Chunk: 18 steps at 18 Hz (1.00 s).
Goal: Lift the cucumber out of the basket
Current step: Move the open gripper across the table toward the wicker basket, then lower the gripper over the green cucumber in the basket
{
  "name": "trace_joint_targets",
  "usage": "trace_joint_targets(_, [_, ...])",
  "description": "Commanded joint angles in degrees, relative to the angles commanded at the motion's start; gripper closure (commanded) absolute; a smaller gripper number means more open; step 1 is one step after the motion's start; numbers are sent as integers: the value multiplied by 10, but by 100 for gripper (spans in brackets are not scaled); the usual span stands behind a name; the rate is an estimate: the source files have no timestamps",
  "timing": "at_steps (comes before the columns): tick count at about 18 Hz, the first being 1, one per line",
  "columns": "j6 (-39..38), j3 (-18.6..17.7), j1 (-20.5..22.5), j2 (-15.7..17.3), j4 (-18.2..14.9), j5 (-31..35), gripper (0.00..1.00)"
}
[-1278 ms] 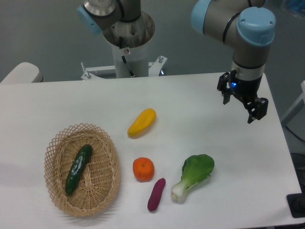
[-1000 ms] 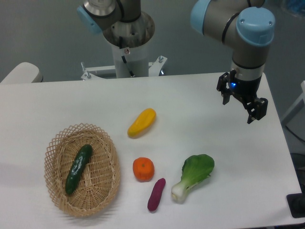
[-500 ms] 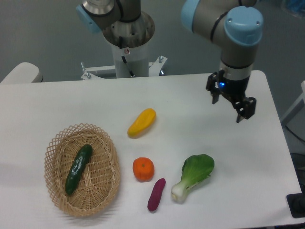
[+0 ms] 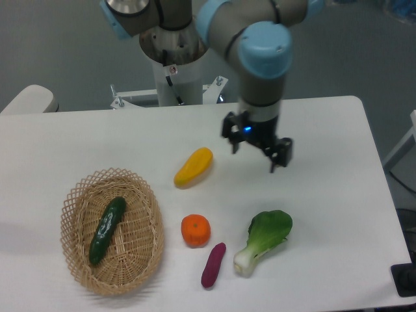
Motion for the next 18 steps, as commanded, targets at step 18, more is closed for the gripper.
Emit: trace_joint_targets(18, [-280, -9, -207, -104, 109, -27, 0])
